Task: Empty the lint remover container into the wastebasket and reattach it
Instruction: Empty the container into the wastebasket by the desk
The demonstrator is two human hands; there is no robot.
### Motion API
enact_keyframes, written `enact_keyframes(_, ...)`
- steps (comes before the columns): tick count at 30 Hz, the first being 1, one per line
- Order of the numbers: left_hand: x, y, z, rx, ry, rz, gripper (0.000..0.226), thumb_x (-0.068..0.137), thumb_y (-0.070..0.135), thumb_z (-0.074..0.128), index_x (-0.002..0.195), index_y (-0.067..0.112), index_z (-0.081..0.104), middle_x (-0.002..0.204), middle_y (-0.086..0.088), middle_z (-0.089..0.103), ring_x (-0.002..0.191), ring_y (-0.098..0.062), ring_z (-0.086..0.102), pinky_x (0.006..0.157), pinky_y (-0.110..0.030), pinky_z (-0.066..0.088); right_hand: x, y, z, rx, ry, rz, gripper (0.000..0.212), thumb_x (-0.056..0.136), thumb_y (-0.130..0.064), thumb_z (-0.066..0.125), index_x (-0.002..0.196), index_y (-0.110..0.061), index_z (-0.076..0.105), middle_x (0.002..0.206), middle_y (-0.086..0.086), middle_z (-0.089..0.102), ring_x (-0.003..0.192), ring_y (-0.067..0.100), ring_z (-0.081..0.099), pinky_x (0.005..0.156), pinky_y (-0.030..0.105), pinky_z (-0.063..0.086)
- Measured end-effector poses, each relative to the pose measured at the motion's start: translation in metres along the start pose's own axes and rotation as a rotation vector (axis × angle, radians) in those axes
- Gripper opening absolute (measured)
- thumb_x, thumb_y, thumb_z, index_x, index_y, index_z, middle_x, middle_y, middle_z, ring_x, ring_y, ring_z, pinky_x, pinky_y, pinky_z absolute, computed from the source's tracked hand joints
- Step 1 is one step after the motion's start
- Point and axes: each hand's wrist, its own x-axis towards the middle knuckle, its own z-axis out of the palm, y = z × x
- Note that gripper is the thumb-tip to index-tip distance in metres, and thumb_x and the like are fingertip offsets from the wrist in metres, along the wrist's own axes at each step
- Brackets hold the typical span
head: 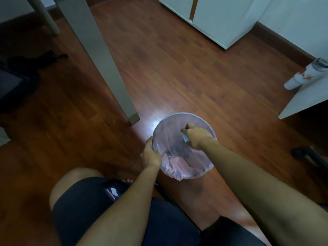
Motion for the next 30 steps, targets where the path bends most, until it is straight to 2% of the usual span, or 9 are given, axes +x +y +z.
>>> enact_keyframes(6,0.0,-0.001,-0.003,-0.029,-0.007,-0.023,0.053,0.098,0.003,0.041,0.144,0.028,0.048,0.143,-0.015,0.052,0.13,-0.037,0.051,0.106,-0.038,0.042,0.002,-0.012,-0.009,-0.112,-0.009,-0.032,0.058,0.088,-0.018,0.06,0.142,-0.012,0.044,0.14,0.014,0.034,0.122,0.037,0.046,0.09,0.05,0.05)
enact_keyframes(12,0.002,-0.004,-0.001,-0.018,-0.024,-0.026,0.053,0.1,0.003,0.038,0.146,0.028,0.045,0.145,-0.014,0.05,0.132,-0.036,0.049,0.107,-0.042,0.041,0.002,-0.014,-0.015,-0.113,-0.003,-0.032,0.057,0.085,-0.017,0.063,0.139,-0.01,0.047,0.135,0.013,0.036,0.118,0.036,0.048,0.088,0.05,0.051)
enact_keyframes(16,0.001,-0.002,-0.002,-0.007,-0.04,-0.025,0.054,0.099,0.004,0.04,0.147,0.029,0.043,0.145,-0.016,0.048,0.13,-0.039,0.05,0.105,-0.044,0.044,-0.002,-0.014,-0.018,-0.039,0.012,-0.012,0.065,0.085,-0.021,0.065,0.144,-0.013,0.041,0.136,0.013,0.037,0.117,0.037,0.05,0.089,0.049,0.05)
enact_keyframes(21,0.001,0.01,-0.018,0.09,-0.045,-0.06,0.058,0.099,0.014,0.046,0.154,0.022,0.028,0.149,-0.022,0.04,0.131,-0.041,0.048,0.103,-0.044,0.044,-0.012,-0.012,-0.031,0.107,0.037,0.053,0.068,0.088,-0.023,0.063,0.148,-0.011,0.033,0.144,0.016,0.032,0.122,0.039,0.05,0.098,0.047,0.045)
enact_keyframes(30,-0.021,0.064,-0.084,0.189,-0.029,0.101,0.05,0.092,0.029,0.055,0.14,0.013,0.052,0.143,-0.014,0.053,0.133,-0.032,0.047,0.108,-0.034,0.039,-0.05,-0.029,-0.099,0.426,0.166,0.033,0.065,0.088,-0.017,0.064,0.146,-0.009,0.036,0.139,0.02,0.04,0.126,0.038,0.047,0.101,0.038,0.038)
